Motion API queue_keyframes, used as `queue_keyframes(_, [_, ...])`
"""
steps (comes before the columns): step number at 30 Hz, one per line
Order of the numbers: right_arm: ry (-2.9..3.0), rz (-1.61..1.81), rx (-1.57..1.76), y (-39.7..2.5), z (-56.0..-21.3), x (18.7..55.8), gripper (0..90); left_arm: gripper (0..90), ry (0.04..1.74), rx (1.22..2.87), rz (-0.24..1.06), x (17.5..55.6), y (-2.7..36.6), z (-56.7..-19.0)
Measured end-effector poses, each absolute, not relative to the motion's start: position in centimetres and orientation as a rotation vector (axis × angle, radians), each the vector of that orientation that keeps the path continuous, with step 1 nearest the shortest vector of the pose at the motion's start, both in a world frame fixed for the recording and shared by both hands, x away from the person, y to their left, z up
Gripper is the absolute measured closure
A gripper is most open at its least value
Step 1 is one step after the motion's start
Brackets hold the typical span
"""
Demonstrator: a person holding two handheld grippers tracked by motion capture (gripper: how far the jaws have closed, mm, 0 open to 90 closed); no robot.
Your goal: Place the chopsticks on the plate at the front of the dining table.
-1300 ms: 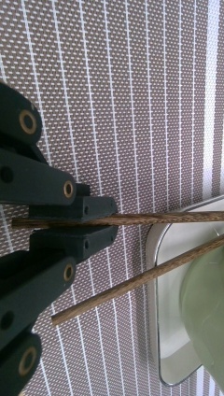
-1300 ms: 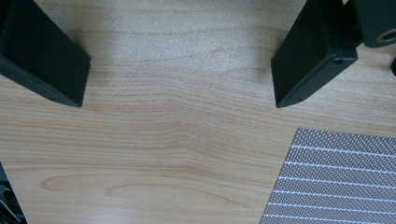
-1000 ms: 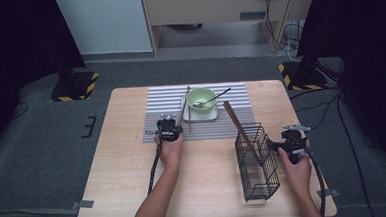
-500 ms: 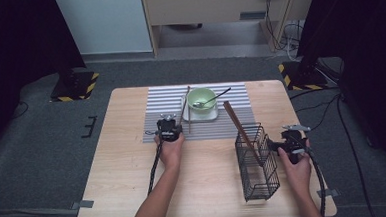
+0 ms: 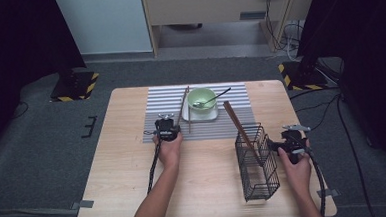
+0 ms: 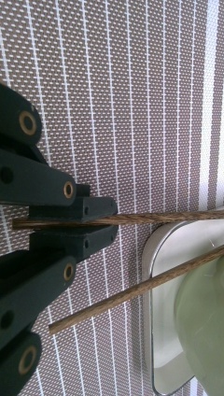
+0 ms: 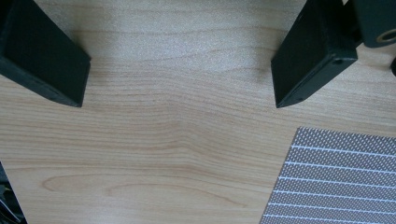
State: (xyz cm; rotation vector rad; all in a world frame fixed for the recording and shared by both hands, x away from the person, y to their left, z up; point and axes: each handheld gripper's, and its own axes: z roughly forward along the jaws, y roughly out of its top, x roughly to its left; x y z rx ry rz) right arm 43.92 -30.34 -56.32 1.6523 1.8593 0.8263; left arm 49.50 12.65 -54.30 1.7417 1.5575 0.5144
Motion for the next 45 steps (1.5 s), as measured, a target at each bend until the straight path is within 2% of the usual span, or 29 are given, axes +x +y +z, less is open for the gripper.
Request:
queue_keyframes(15, [1.859,0.827,1.652,-30.3,-56.3,43.9,4.7,84.6,1.563,1.742,0.507,49.5,12.3,-54.4])
queue_keyframes(25, [1.859,0.827,1.652,-30.3,-56.3,43.9,4.7,78.4,1.554,1.743,0.518,49.2,11.8,-54.3])
queue_keyframes(45, [1.859,0.826,1.652,-30.3,-56.3,43.9,4.7,75.5,1.506,1.729,0.494,48.6,10.9,-54.2])
